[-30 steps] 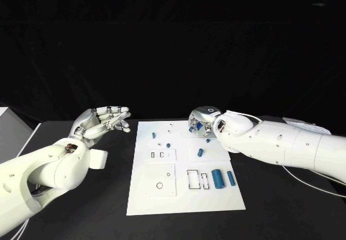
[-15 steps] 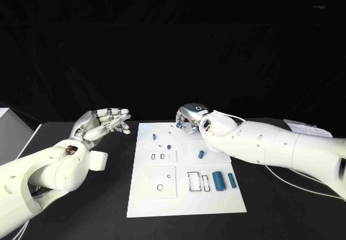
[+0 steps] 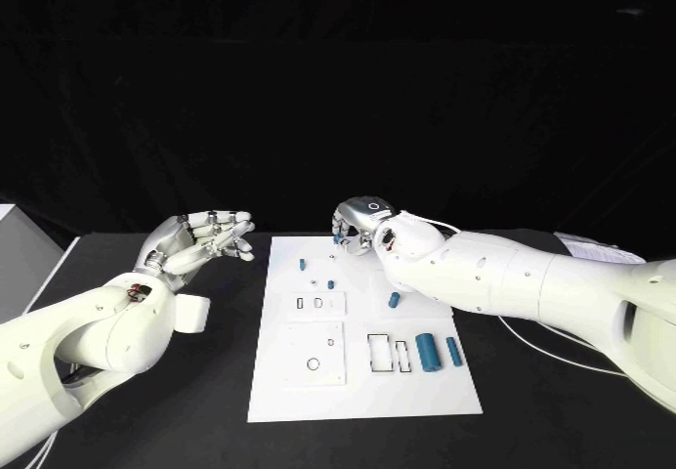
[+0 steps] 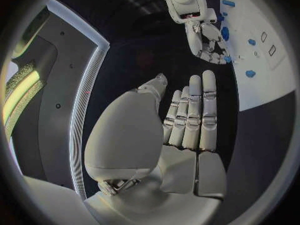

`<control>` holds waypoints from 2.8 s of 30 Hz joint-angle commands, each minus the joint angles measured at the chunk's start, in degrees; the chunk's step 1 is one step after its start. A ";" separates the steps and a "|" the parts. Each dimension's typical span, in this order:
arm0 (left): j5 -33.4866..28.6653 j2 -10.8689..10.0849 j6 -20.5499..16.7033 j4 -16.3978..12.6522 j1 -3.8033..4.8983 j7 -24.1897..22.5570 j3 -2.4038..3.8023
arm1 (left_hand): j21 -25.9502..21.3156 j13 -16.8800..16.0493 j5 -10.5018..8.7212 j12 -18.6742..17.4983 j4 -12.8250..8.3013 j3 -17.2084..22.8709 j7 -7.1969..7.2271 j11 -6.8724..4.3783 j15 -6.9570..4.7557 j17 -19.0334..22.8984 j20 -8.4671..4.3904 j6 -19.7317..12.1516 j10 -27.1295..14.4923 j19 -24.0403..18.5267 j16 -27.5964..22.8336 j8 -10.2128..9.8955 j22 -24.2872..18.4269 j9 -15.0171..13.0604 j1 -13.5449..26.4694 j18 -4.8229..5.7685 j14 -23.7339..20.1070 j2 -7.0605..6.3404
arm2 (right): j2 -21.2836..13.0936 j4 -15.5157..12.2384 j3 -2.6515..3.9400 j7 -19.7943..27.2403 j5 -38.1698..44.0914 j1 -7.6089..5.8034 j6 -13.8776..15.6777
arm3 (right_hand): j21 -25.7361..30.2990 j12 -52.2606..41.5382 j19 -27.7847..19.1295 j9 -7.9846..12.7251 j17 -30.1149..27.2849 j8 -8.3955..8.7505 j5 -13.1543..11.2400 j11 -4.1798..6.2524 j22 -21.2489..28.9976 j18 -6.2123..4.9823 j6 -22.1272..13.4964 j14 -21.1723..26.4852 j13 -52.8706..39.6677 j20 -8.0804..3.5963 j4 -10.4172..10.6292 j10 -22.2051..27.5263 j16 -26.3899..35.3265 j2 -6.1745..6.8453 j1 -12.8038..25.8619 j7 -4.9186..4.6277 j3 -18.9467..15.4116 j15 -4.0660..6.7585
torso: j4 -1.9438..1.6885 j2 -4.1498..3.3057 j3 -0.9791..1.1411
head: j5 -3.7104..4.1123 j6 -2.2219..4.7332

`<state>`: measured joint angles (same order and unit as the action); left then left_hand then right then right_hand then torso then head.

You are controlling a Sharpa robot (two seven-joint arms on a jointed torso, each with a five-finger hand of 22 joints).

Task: Assemble the parts on the task board

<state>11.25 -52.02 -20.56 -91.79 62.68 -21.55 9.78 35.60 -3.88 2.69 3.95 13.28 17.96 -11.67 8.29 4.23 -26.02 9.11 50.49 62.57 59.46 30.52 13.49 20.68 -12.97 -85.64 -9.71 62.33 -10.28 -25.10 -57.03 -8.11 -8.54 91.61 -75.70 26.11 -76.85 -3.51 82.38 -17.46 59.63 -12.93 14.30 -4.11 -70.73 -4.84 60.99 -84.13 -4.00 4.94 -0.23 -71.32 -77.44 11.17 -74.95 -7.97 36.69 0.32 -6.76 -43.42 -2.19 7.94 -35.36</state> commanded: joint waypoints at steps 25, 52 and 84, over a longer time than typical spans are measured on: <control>-0.17 -0.08 1.10 -0.55 0.05 -0.61 0.16 | 0.29 -0.06 0.13 -0.19 0.01 0.18 -0.11 0.01 0.09 -0.05 0.13 0.39 -0.40 -0.37 0.26 -0.19 0.05 0.10 0.30 -0.47 -0.44 0.33 | 1.22 1.76 -0.09 0.04 0.71 0.16 -3.41 | -0.24 0.03 0.36 -0.18 0.06 -0.13 -0.16 -0.27 -0.29 1.04 -0.44 -0.90 0.12 0.25 -0.15 0.25 -0.34 0.64 -0.02 -0.27 0.49 0.16 | -0.21 -0.29 0.01 | -0.59 -0.31; -0.17 -0.52 1.00 -1.32 0.07 -0.65 0.37 | 0.50 -0.06 0.13 -0.20 -0.04 0.22 -0.12 0.03 0.10 -0.15 0.15 0.38 -0.45 -0.52 0.37 -0.24 0.19 0.10 0.32 -0.47 -0.51 0.33 | 2.81 3.78 -0.15 0.48 0.68 0.79 -3.45 | 2.26 0.14 -1.28 -0.20 -1.88 1.32 -0.58 -1.17 3.05 0.35 -2.90 -0.31 0.40 0.84 0.12 3.65 0.20 2.48 1.54 -1.09 0.67 -0.62 | -0.63 -0.55 -0.19 | -0.93 -0.40; -0.23 -0.97 1.20 0.36 0.06 -0.57 0.38 | 0.80 -0.07 0.13 -0.17 -0.13 0.24 -0.15 0.04 0.11 -0.28 0.18 0.39 -0.47 -0.75 0.52 -0.30 0.40 0.10 0.35 -0.49 -0.64 0.24 | -15.85 -13.79 1.07 0.69 -10.74 -0.71 1.90 | 5.19 -11.43 -0.44 1.55 -1.86 8.16 -0.95 2.54 3.92 0.14 -9.88 -0.66 -7.84 -1.45 7.58 -11.00 -1.03 4.53 -3.18 1.23 -17.03 2.30 | 0.69 -0.19 0.27 | -1.99 0.50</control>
<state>11.23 -53.05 -20.35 -91.40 62.69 -21.55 10.11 36.22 -3.88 2.69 3.95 13.28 17.95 -11.67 8.30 4.42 -26.21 9.33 50.49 62.57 59.27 30.80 13.49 21.03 -12.93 -85.64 -9.71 62.14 -10.28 -40.65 -70.47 -7.06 -8.06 85.22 -76.37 28.62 -71.61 -14.67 81.89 -15.97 57.65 -4.95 13.21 -1.55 -66.74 -5.63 51.34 -83.94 -11.73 3.59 7.39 -81.47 -78.37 15.30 -78.25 -6.81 19.88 2.43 -6.38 -43.70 -2.02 5.99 -34.96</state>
